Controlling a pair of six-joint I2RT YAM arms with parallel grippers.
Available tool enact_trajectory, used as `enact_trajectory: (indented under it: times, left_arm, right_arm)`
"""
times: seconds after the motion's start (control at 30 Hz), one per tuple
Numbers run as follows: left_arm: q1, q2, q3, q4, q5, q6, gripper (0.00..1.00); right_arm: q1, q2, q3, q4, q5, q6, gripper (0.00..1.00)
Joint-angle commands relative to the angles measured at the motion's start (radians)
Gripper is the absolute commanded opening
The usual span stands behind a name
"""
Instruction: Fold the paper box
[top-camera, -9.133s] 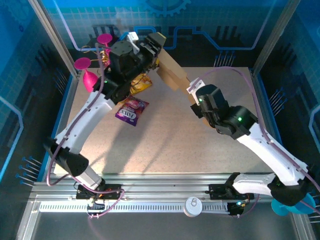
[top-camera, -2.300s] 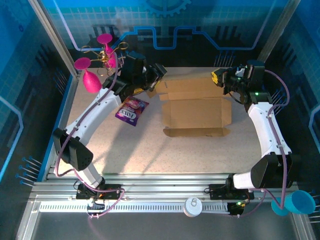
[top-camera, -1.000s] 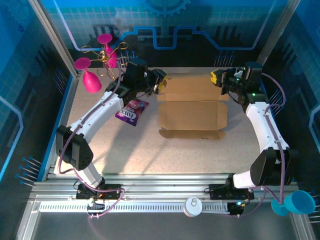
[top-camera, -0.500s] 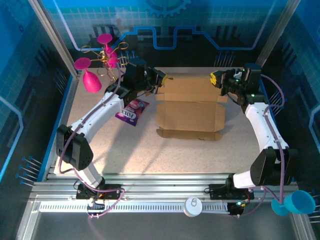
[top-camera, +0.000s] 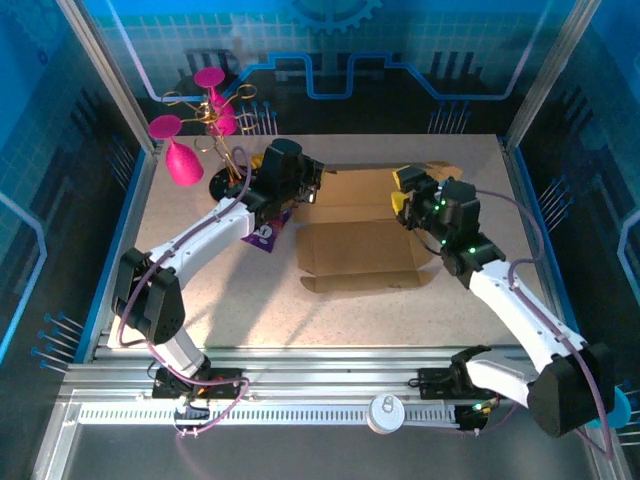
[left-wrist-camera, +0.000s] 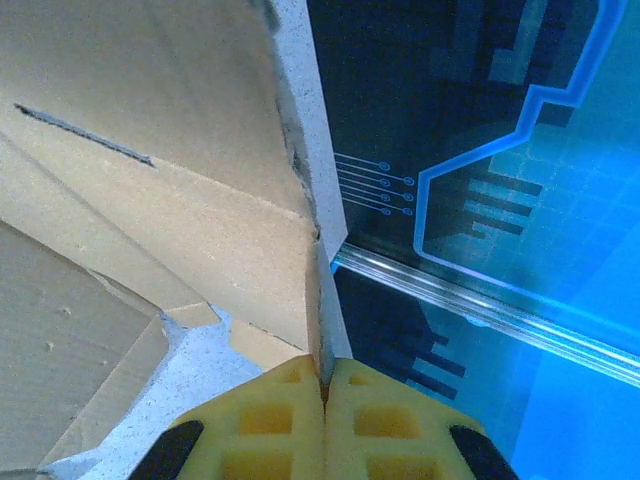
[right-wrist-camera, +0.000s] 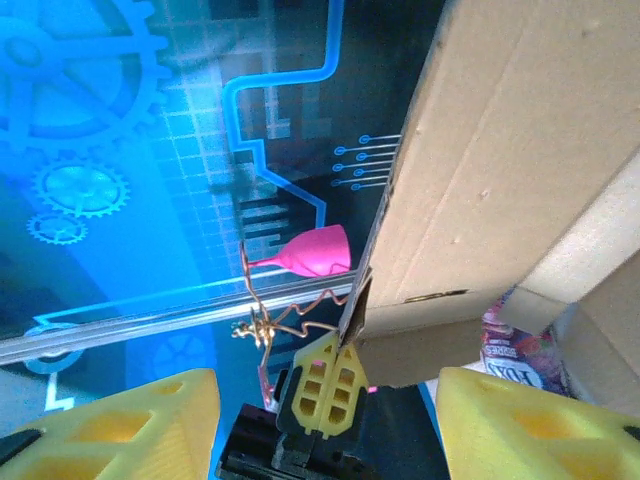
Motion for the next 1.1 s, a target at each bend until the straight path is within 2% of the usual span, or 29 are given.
enact_trajectory:
  times: [0.0,0.13,0.53,0.73,1.07]
  left_arm:
    - [-0.004,-0.038,-0.018,0.053,-0.04,-0.034,0.0]
    - [-0.004,-0.037,-0.023,0.058,-0.033,-0.037,0.0]
    - [-0.004,-0.068,-0.061,0.06,-0.032,-0.039,0.0]
    - [-0.005,-0.074,-0.057,0.058,-0.031,-0.035,0.0]
    - [-0.02,-0.075,-0.053,0.061,-0.047,-0.037,0.0]
  right_arm:
    - [0.05,0.058,-0.041,0.181,0.182,0.081,0.6]
    - [0.069,0.163,-0.009,0.294,0.183,0.105,0.6]
    - [0.073,0.339,0.154,0.295,0.166,0.118,0.56]
    - [0.083,0.353,0.191,0.194,0.161,0.114,0.53]
    - [0.108,0.397,0.215,0.205,0.245,0.14,0.49]
